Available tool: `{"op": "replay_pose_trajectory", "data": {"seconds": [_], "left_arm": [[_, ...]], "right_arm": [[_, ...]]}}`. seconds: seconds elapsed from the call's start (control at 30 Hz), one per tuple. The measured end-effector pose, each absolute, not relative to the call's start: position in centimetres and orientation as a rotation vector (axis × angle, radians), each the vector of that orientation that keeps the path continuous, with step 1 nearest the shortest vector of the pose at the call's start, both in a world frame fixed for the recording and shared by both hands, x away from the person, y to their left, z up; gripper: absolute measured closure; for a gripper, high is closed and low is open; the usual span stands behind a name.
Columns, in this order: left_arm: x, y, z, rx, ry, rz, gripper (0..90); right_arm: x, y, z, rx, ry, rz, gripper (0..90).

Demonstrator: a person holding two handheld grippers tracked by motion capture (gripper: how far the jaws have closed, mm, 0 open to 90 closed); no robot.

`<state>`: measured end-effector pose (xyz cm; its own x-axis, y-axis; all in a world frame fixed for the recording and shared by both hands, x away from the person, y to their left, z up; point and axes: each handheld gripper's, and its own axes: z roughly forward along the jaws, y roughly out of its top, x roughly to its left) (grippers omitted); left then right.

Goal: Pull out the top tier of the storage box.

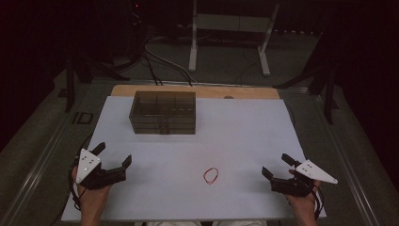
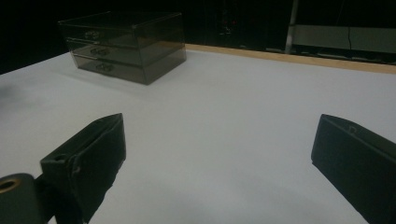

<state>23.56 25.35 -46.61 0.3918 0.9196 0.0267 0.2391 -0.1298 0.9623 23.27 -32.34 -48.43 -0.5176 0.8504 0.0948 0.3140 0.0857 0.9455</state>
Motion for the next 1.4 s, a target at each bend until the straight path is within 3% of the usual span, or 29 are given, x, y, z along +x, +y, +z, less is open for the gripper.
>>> {"op": "replay_pose_trajectory", "data": {"seconds": [1.4], "left_arm": [[24.8,23.2,-45.6,1.638,1.077,0.816,2.6]], "right_arm": [[22.9,-32.4,-48.3,1.185,1.865,1.393,0.0]]}}
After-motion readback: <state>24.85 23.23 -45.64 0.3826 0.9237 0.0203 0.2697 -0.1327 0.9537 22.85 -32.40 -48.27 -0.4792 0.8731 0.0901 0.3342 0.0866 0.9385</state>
